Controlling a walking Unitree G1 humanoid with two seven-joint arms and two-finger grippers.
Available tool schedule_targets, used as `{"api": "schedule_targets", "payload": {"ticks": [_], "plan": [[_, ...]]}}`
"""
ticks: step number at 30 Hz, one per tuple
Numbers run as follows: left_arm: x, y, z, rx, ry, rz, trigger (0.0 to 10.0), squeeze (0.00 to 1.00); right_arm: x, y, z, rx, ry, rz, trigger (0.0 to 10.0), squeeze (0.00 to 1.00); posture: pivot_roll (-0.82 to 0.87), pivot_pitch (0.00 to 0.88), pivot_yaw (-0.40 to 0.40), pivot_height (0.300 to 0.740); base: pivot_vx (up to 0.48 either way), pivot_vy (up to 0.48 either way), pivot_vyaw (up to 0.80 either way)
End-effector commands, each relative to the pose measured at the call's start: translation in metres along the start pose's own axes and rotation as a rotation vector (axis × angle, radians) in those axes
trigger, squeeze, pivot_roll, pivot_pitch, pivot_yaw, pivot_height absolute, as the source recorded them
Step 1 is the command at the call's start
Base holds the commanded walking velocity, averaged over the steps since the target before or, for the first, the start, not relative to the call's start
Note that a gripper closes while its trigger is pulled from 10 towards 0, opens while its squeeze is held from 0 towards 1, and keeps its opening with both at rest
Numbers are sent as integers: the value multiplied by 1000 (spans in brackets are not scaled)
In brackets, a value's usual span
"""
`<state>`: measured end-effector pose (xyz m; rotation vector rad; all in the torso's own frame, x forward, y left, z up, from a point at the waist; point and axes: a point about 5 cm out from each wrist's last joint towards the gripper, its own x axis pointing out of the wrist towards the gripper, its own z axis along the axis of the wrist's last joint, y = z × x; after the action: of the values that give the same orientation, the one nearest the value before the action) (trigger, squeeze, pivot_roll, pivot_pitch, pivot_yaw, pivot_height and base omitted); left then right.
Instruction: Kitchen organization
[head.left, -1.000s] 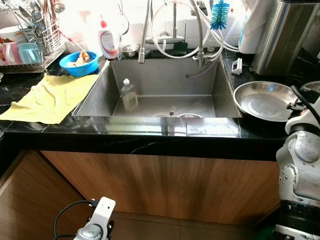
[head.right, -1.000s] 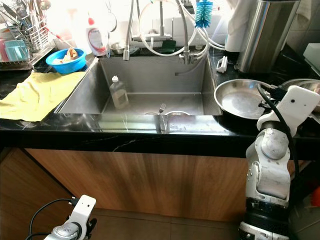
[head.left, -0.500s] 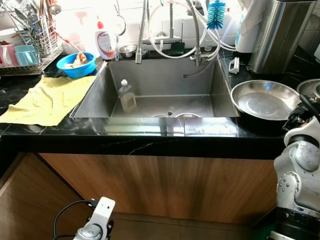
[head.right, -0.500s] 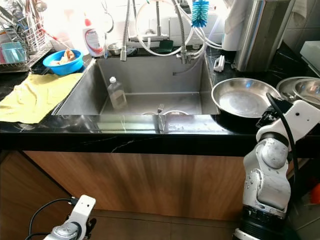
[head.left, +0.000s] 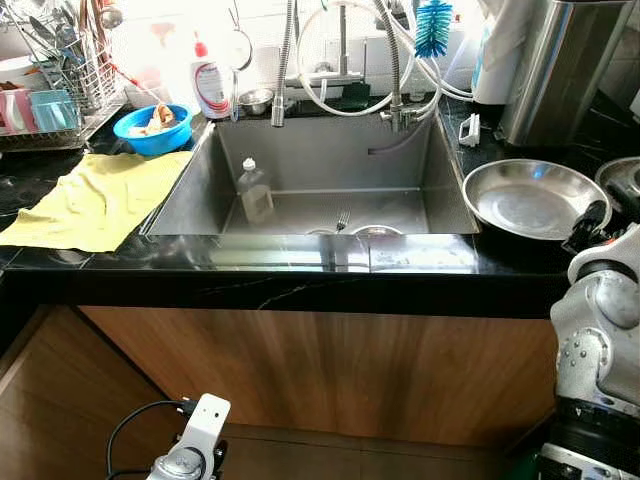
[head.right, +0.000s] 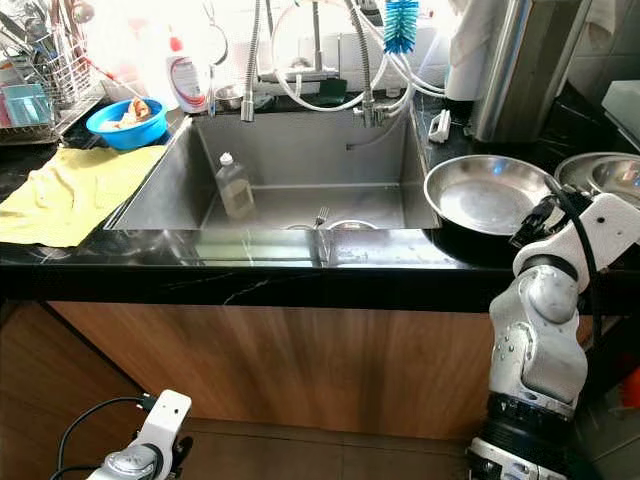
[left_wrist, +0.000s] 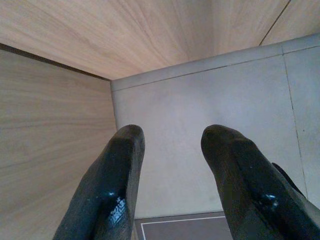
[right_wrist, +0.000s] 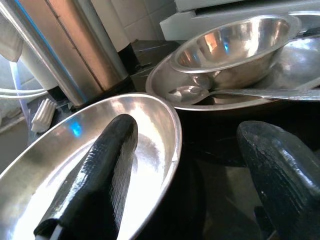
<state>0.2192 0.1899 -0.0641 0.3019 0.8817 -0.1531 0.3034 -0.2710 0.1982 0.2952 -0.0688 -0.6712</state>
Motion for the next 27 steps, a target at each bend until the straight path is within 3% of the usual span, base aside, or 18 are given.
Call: {"api": "schedule_targets", "payload": {"ticks": [1,6,27], "plan": [[-1,6,-4,13,15,13,10000,0,2,3,-1,35,30,-6,10000,0,-133,0,94,740,0,0,0],[-1,6,-3,12,13,13,10000,0,8,4,-7,108,97,-12,10000,0,-129,0,94,740,0,0,0],[-1,8,-3,19,11,17,10000,0,21,8,-9,162,161,3,10000,0,-126,0,96,740,0,0,0]]}}
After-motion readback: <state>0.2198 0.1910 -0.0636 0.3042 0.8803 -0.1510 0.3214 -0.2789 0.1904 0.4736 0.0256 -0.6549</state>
